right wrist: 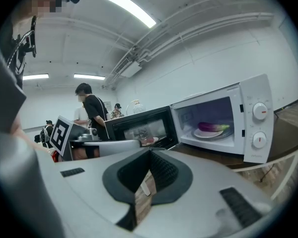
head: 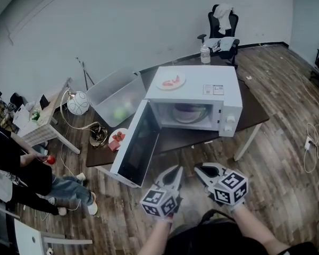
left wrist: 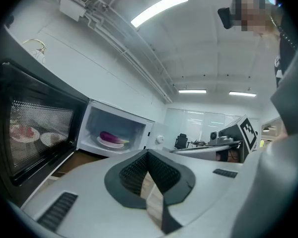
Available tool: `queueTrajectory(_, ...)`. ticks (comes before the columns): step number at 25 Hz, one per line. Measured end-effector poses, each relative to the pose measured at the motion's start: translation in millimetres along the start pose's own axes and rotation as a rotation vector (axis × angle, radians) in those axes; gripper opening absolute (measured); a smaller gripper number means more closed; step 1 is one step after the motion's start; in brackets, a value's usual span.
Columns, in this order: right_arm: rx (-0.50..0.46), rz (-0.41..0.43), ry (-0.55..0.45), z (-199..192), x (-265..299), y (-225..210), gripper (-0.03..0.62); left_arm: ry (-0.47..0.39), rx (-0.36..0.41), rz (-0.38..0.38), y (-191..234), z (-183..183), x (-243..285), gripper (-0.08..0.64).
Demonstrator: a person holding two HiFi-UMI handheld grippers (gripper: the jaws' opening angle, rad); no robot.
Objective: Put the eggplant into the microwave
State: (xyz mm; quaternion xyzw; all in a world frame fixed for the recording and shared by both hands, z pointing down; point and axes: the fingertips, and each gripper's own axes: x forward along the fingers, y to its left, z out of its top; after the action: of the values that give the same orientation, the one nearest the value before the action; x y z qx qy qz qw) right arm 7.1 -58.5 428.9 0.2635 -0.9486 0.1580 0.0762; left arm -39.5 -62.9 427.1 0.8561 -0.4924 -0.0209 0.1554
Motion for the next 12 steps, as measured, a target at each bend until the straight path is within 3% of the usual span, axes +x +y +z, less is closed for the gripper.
queueTrajectory(12, 0.073, -0.093, -0.002, -20, -9, 30, -0.003, 0.042, -0.035, -0.022, 7, -14, -40, 0.002)
